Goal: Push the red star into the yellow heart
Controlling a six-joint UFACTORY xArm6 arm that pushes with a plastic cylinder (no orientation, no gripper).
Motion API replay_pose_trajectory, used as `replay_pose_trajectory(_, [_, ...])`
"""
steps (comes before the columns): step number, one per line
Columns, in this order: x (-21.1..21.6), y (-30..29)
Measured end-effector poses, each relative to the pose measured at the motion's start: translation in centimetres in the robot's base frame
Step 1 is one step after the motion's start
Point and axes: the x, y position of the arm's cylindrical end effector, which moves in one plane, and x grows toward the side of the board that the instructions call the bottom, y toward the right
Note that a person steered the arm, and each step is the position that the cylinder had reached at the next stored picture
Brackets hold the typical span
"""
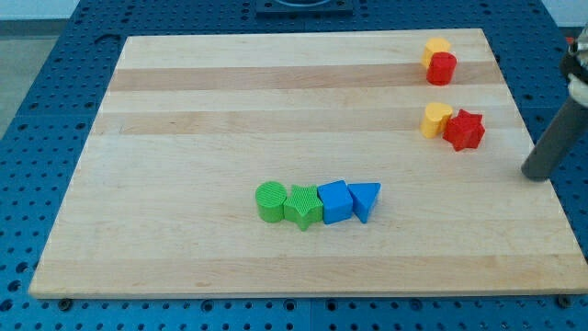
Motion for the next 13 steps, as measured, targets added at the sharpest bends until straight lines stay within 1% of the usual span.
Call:
replay_pose_trajectory(1, [-2.9, -0.5])
replay_pose_trajectory(2, [-5.3, -2.2])
replay_pose_trajectory(3, [-5.9, -4.5])
replay_pose_trajectory(4, [-5.9, -5.1])
replay_pose_trajectory(5, [-4.3, -3.5])
replay_pose_trajectory(7, [-1.0, -4.2])
replay_pose_trajectory(8, [-0.9, -5.3])
replay_pose_trajectory(10, [-6.1, -5.4])
replay_pose_trajectory(13, [-6.3, -5.1])
